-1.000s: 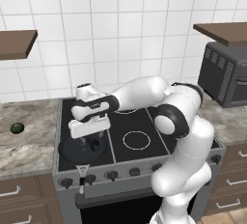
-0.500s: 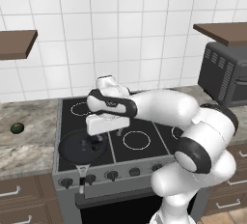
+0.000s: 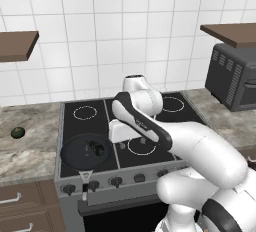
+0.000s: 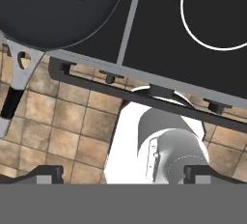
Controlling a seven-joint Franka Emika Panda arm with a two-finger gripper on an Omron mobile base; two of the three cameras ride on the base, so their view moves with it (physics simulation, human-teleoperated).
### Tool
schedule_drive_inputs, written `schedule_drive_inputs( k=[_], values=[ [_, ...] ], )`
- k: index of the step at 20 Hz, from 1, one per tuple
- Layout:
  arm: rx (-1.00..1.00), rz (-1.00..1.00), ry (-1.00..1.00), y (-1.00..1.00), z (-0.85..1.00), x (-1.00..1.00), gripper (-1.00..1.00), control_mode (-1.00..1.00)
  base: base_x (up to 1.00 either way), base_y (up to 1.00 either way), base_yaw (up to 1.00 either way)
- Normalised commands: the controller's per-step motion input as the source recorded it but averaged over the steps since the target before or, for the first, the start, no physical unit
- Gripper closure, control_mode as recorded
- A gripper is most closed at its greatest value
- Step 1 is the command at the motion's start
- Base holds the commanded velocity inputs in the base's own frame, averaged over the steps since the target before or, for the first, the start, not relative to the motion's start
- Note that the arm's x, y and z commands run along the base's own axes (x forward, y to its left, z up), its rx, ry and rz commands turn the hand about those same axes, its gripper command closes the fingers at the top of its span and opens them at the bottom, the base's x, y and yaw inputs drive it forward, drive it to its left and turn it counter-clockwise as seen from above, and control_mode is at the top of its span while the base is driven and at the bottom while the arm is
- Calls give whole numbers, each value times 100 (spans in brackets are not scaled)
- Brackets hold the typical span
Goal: Put the eggplant and squash in the pan. Then turn on the front left burner and set the heat to medium.
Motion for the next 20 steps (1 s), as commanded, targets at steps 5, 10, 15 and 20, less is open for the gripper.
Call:
schedule_drive_inputs(
  k=[5,10,15,20],
  values=[
    [-3,0,0,-37,26,-11,-100,-100,0,0,0],
    [0,0,0,0,5,-1,-100,-100,0,0,0],
    [0,0,0,0,0,0,-100,-100,0,0,0],
    [0,0,0,0,0,0,-100,100,-38,27,1]
  ],
)
